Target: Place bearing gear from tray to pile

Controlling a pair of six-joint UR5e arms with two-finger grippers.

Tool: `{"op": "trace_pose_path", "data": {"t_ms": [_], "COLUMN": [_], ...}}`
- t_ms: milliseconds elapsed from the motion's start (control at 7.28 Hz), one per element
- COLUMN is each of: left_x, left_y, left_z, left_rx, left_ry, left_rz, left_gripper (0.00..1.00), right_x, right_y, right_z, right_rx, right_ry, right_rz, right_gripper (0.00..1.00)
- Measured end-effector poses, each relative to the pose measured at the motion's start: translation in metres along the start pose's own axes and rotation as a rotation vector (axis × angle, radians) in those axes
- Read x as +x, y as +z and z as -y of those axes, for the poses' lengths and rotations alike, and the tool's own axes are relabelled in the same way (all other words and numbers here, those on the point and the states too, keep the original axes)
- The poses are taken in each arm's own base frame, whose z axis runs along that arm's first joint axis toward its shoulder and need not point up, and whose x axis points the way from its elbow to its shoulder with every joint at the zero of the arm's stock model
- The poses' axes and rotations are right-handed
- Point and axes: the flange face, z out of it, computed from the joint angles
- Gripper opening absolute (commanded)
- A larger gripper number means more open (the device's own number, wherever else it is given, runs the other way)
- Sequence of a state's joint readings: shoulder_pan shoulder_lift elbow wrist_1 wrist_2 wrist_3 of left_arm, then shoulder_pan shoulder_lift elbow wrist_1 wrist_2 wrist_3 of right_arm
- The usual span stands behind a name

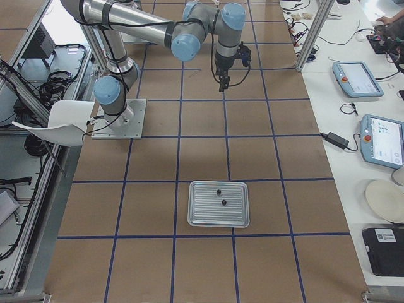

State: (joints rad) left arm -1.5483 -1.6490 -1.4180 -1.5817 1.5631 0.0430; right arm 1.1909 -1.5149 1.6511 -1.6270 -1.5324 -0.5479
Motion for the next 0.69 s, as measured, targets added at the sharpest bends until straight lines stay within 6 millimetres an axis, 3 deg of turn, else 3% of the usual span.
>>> {"op": "trace_pose_path", "data": {"t_ms": [412,687], "left_x": [-0.001,-0.001], "left_y": [0.0,0.0], "left_z": [0.0,0.0], "left_rx": [0.001,0.002], "left_ry": [-0.001,-0.002], "left_rz": [-0.001,-0.002], "left_gripper": [1.0,1.0], "right_x": [0.129,0.191], "right_y": [0.044,0.076], "right_z": [0.005,0.007], "right_rx": [0.025,0.039], "right_ry": [-0.231,-0.335], "right_rz": [-0.055,-0.104], "right_gripper": [1.0,0.99]}}
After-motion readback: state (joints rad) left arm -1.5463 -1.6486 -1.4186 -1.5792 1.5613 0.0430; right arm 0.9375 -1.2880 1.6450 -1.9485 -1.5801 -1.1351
